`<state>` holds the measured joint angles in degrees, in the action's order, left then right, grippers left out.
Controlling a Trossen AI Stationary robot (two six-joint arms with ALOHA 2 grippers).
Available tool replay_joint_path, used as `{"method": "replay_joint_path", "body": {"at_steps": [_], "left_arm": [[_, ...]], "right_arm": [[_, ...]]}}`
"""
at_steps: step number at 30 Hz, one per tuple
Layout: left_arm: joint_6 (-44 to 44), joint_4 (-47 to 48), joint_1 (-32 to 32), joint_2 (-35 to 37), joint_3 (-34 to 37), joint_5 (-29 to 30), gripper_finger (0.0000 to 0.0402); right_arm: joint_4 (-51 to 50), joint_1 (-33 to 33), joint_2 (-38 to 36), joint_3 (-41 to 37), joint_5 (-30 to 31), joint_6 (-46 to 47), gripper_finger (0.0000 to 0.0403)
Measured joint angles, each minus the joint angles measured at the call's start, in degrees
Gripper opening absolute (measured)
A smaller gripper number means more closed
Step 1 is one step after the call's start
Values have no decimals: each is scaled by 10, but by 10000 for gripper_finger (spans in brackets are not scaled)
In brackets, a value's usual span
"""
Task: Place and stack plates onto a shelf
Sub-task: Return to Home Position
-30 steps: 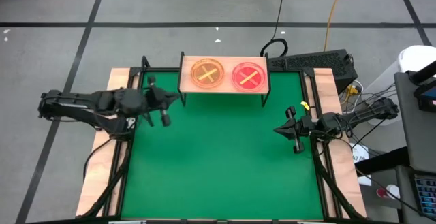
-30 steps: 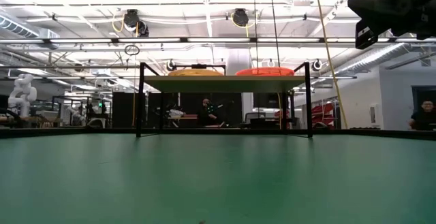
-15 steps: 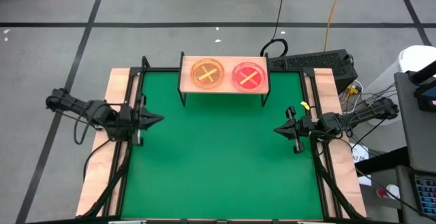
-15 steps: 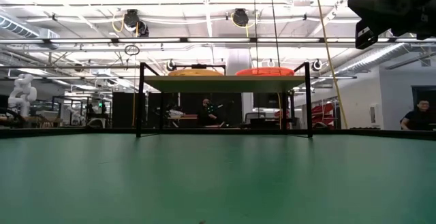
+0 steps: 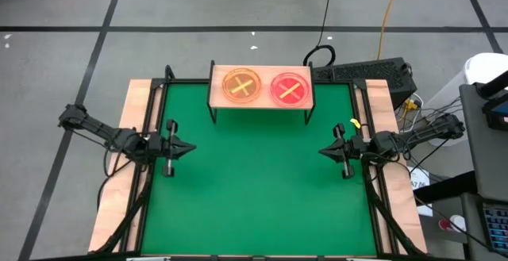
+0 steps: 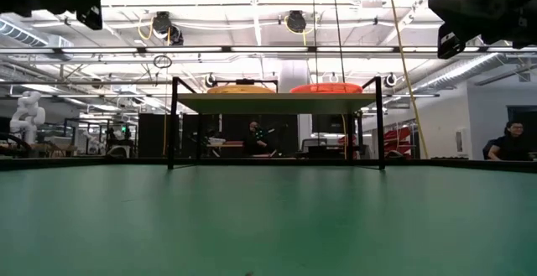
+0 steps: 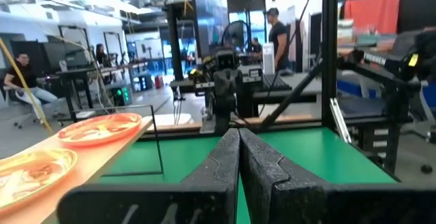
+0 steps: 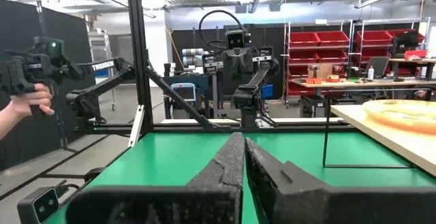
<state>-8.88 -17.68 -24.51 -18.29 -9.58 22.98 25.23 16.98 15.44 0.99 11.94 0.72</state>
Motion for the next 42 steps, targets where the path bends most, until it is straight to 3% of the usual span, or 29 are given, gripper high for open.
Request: {"method": "replay_joint_path", "body": {"at_steps": [6,11,20,24,28,33,37,42], "left_arm": [[-9,-34,0,16,34,-17,14],[-10,-36,0,30,53,-20,14],[5,-49,-4,53,90,-30,15],[1,-62,-23,53,90,-52,15],[-21,-65,-54,54,90,-55,15],[-51,-61,-93,67,90,-41,15],[-69,-36,-115,98,90,3,15],[-69,5,-132,136,90,11,15]], "right_arm": [[36,0,0,0,-3,42,0],[21,-5,0,0,-65,-6,0],[12,-78,0,0,-79,1,0],[11,-109,-1,5,-134,-2,0],[-22,-121,-8,22,-137,-4,0],[-92,-121,-47,35,-137,1,0],[-157,-121,-98,35,-137,0,0],[-174,-121,-155,27,-156,-7,0]]}}
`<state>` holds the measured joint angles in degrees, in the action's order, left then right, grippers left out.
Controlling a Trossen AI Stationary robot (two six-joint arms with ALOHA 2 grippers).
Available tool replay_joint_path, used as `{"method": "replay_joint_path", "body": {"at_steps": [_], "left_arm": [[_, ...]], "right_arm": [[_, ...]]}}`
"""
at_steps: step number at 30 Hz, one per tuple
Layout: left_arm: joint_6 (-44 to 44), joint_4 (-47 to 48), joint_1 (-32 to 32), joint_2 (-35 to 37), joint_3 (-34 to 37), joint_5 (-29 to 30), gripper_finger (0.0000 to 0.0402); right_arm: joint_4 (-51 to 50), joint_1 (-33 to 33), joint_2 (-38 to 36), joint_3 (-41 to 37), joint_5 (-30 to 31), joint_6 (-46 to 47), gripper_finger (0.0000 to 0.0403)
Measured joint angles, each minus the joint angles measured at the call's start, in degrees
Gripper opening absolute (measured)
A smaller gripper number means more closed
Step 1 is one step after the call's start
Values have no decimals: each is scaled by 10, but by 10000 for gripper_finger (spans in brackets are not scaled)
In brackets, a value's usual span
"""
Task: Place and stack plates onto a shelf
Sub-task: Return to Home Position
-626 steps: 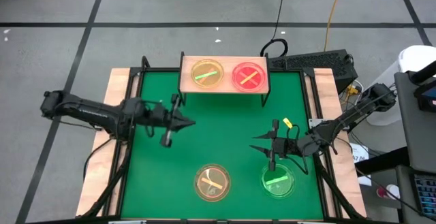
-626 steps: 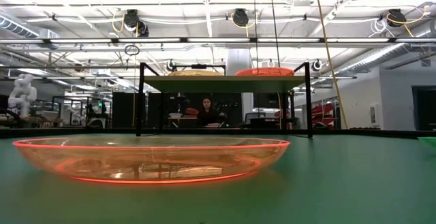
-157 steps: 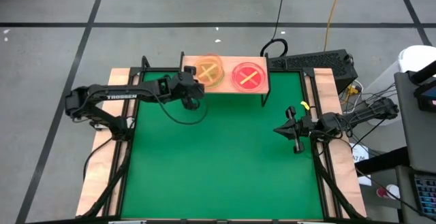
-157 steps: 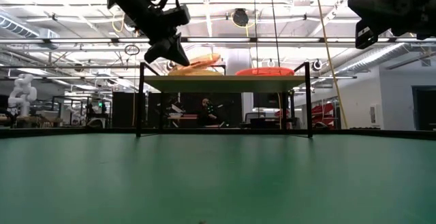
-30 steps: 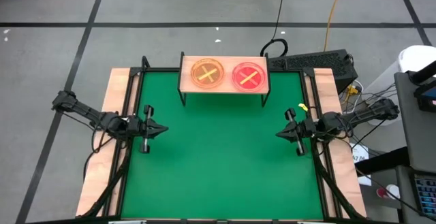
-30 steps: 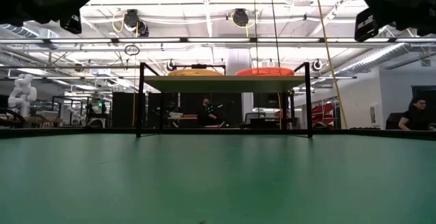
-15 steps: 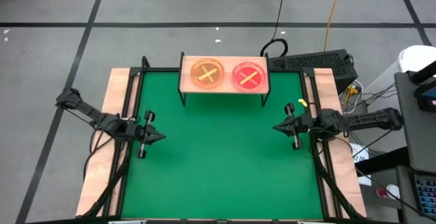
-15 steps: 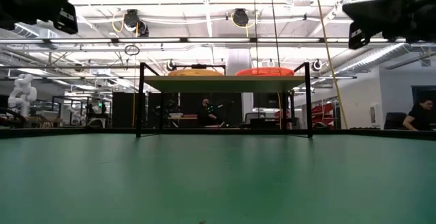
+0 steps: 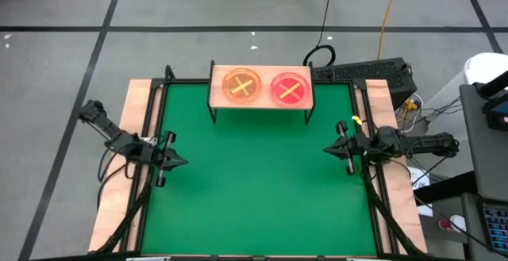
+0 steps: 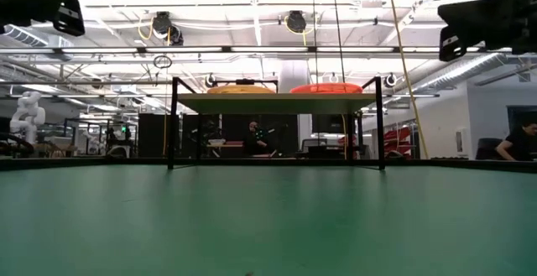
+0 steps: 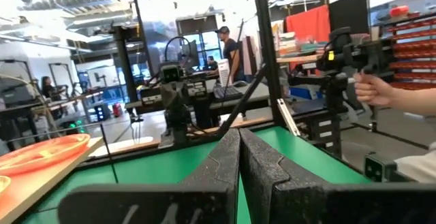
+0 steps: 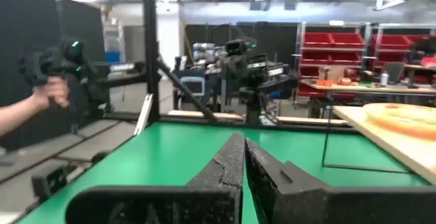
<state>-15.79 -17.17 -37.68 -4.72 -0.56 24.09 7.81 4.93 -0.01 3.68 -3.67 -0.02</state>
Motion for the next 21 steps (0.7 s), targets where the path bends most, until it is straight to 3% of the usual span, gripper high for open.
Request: {"method": "replay_joint_path", "body": {"at_steps": [12,16,21], "left_arm": [[39,59,-22,9,0,-4,15],[30,69,-30,9,0,-40,15],[54,74,-38,9,0,-44,15]], "right_arm": [[-21,0,2,-10,-26,-8,0],[-21,0,2,-10,-26,-11,0],[-30,0,2,-10,-26,-23,0]]}}
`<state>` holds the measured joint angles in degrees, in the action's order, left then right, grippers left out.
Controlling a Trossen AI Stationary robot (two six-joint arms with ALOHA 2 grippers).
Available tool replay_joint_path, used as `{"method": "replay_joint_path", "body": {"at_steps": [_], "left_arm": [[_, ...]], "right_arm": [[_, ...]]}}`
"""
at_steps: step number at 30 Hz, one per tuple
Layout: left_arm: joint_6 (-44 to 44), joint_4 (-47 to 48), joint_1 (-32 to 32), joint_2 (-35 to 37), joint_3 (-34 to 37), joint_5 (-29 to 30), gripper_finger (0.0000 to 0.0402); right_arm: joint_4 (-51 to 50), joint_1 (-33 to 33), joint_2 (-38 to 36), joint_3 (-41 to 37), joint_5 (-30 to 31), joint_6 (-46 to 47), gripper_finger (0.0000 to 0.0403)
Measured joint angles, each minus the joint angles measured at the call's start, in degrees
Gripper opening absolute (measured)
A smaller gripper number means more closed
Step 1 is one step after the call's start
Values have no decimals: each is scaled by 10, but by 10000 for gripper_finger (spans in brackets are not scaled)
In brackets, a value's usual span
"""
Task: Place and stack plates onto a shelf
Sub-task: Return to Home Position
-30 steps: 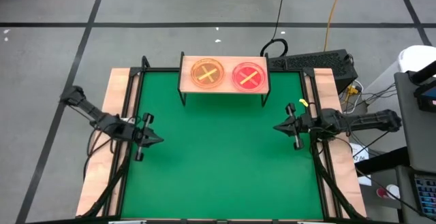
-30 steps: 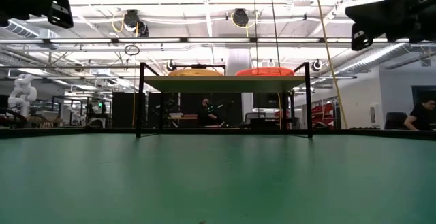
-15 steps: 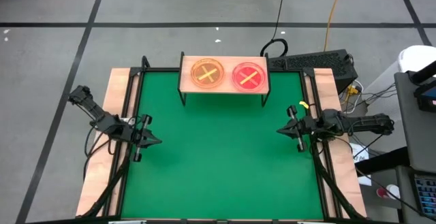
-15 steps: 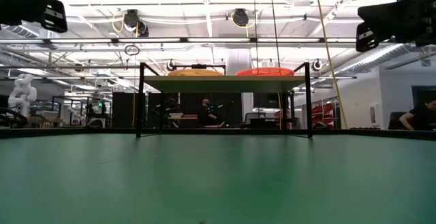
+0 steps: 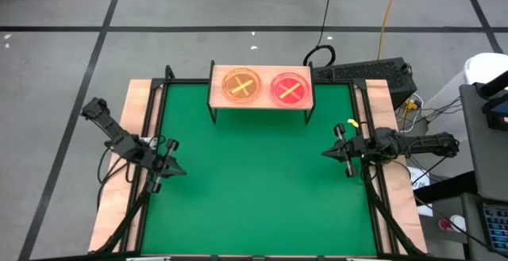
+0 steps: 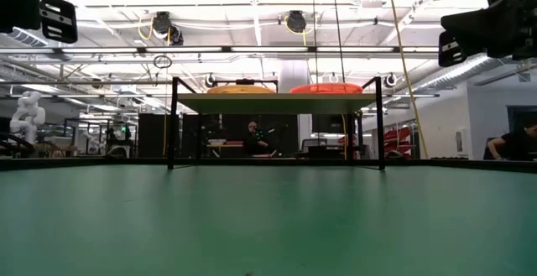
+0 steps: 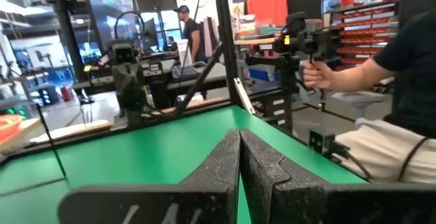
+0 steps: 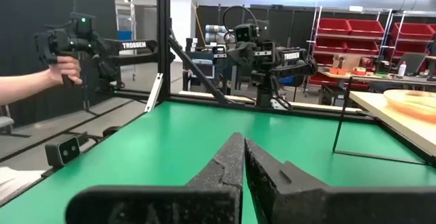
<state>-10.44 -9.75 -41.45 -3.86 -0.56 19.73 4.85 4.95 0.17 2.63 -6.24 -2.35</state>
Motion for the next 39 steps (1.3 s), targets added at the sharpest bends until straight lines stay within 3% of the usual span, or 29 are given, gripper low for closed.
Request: {"method": "replay_joint_path", "body": {"at_steps": [9,20,39], "left_arm": [[63,38,-2,0,0,0,15],[59,50,-1,0,0,0,15],[58,50,-1,0,0,1,15]], "right_arm": [[-5,0,0,-1,1,-6,0],[-6,0,1,-1,1,-77,0],[-4,0,1,-1,2,-73,0]]}}
